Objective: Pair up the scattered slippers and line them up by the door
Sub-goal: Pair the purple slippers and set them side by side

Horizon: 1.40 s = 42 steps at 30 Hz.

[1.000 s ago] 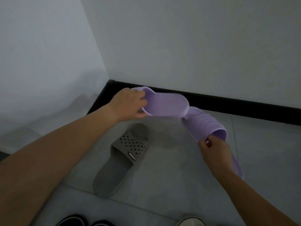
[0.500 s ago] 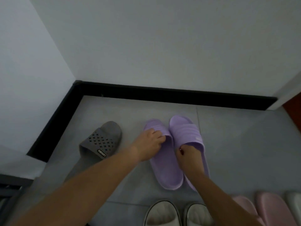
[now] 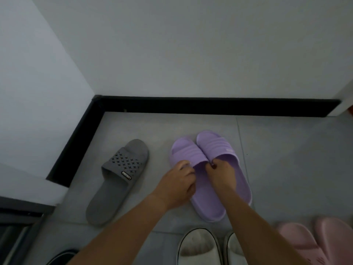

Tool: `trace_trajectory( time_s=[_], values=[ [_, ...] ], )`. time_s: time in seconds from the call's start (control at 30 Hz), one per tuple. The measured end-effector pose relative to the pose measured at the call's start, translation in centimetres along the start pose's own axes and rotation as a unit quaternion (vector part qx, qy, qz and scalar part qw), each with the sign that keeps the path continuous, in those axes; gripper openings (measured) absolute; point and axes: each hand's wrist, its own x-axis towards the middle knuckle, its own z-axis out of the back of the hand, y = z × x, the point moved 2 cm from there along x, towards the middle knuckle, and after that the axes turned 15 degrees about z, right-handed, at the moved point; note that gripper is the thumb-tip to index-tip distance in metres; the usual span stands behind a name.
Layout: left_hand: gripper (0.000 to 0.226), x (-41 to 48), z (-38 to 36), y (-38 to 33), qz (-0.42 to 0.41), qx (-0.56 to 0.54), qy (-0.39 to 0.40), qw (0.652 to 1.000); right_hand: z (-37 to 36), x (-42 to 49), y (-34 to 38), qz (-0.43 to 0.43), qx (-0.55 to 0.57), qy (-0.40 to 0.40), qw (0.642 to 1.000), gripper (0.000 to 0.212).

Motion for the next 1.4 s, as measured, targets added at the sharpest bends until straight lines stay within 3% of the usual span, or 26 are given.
trace_trajectory(
  time_s=[0.27,0.47,0.6,0.7,0.83,0.9,1.0,1.17,1.3,1.4],
  values=[
    [0.019,1.6,2.6,-2.1,0.1,-0.108,-0.132,0.98,4.6,-0.1,1.1,0.08,-0.031,-0.005,0.996,0.043],
    [0.027,2.9,3.1,-5.6,0.183,-0.304,-0.135,0.925,9.1,-3.7,-2.3,0.124,-0.067,0.046,0.989,0.042],
    [0.029,4.5,1.2,-8.9,0.159,-0.276,-0.092,0.944,12.3,-5.3,-6.4,0.091,-0.087,0.056,0.99,0.045],
    [0.03,6.2,0.1,-10.8,0.186,-0.273,-0.067,0.942,13.4,-4.3,-7.4,0.064,-0.076,0.023,0.995,0.042],
    [0.03,7.7,0.4,-10.9,0.219,-0.247,-0.117,0.937,12.3,-0.4,-6.1,0.019,-0.014,-0.019,1.0,0.023],
    [0.029,7.3,0.6,-9.7,0.21,-0.182,-0.136,0.951,11.0,1.3,-5.3,-0.015,0.034,-0.023,0.999,0.028],
    [0.028,5.3,-0.1,-6.8,0.219,-0.105,-0.099,0.965,8.5,2.7,-4.5,-0.036,0.035,0.039,0.998,0.016],
    [0.02,2.0,-1.3,-1.3,0.292,-0.073,-0.057,0.952,4.9,1.5,-4.2,-0.026,-0.027,0.168,0.985,0.005],
    [0.023,1.3,-1.5,0.2,0.29,-0.07,-0.05,0.953,4.4,1.2,-3.2,-0.03,-0.025,0.153,0.987,0.005],
    [0.028,1.9,-1.9,-0.1,0.273,-0.069,-0.025,0.959,3.9,0.8,-2.3,-0.028,-0.003,0.135,0.99,0.03]
  ],
)
